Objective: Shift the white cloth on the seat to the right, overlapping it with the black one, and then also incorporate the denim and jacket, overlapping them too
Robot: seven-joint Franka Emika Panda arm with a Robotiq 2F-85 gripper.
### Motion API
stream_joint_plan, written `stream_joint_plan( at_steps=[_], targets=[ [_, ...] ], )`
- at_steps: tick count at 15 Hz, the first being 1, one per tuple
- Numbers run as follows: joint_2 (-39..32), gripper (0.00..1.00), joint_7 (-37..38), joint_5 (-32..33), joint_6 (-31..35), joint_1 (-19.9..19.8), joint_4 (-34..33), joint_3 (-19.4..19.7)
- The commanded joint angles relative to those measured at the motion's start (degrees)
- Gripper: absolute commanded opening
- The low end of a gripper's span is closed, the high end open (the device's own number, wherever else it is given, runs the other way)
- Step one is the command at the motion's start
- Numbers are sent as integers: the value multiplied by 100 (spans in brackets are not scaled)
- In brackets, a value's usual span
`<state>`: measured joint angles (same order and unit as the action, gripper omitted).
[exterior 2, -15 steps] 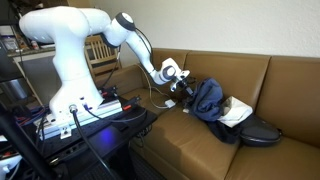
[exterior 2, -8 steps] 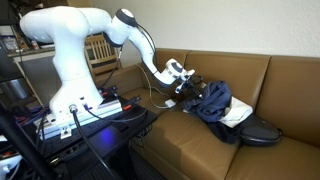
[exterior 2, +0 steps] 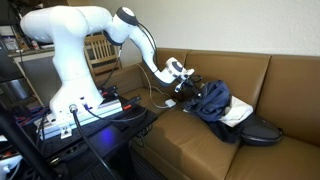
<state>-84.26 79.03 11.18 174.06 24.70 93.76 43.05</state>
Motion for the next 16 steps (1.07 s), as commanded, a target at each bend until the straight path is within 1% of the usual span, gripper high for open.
stream_joint_plan(
  at_steps=[1,2,3,5,8,10,12,14,16],
  targets=[
    [-2,100,378,573,-244,316,179,309],
    [-8,100,791,1096,-514,310,160,423],
    [-10,100,1215,1657,-814,144,33,403],
    [-2,100,1813,2610,-1583,-438,-418,32],
    [0,100,2135,3597,-2613,-1357,-1004,-656],
    [4,100,2270,4118,-3159,-2074,-1415,-1226],
    [14,100,2616,4756,-3761,-2629,-1761,-1712],
    [26,100,2957,5019,-3919,-3028,-2063,-2057],
    [-4,100,3559,5325,-3975,-3116,-2302,-2074]
  ],
)
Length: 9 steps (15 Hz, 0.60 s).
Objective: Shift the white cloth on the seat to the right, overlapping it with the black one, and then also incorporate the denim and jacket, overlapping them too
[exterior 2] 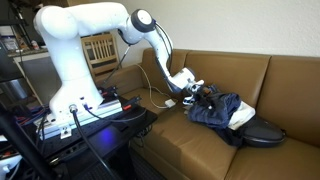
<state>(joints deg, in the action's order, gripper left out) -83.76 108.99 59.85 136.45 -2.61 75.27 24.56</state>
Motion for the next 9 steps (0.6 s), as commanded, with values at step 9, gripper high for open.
stream_joint_plan(
  at_steps=[9],
  targets=[
    [-20,100,1680,1229,-334,-978,-772,-1052]
  ],
)
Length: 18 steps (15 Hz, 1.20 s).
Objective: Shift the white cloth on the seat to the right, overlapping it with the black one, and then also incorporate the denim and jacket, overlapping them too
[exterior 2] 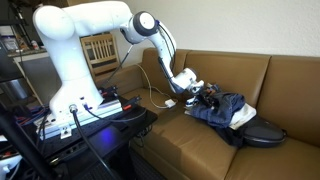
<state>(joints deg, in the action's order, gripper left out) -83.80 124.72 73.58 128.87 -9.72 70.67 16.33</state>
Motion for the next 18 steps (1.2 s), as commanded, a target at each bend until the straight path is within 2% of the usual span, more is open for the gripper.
stream_joint_plan(
  at_steps=[1,3,6,8,13,18],
  targets=[
    [45,100,107,-195,575,-304,-317,-300],
    [493,100,284,-208,909,-267,67,-358],
    [1199,100,61,-278,1556,-357,719,-526],
    [1711,100,99,-171,2146,-392,1241,-556],
    [2902,100,-376,-107,3697,-688,2553,-631],
    [2981,100,-728,-209,5005,-880,3043,-995]
  ],
)
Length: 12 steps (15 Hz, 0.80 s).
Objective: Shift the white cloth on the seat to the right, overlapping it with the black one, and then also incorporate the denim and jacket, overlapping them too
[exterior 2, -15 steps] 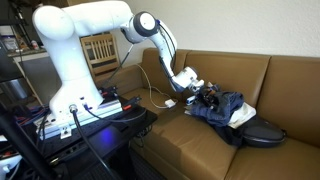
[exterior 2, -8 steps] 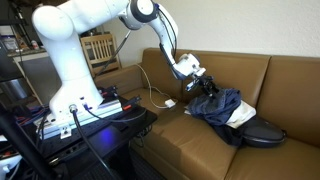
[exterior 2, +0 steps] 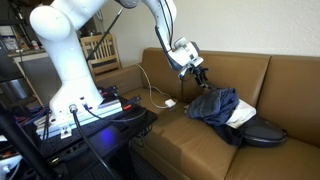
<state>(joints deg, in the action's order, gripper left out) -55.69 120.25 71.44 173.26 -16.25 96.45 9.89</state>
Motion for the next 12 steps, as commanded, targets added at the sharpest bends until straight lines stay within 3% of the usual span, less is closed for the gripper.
stream_joint_plan(
  at_steps=[1,3,4,5,7,9,12],
  targets=[
    [106,100,-402,-26,756,-294,515,-495],
    [-103,100,-696,-49,1035,-469,577,-847],
    [-237,100,-1420,-696,1204,-369,727,-808],
    [-138,100,-564,-191,869,-190,462,-636],
    [-289,100,-1110,-592,1035,-197,584,-722],
    [-331,100,-1200,-606,997,-189,593,-724],
    [-950,100,-1155,-615,929,-19,1,-509]
  ],
)
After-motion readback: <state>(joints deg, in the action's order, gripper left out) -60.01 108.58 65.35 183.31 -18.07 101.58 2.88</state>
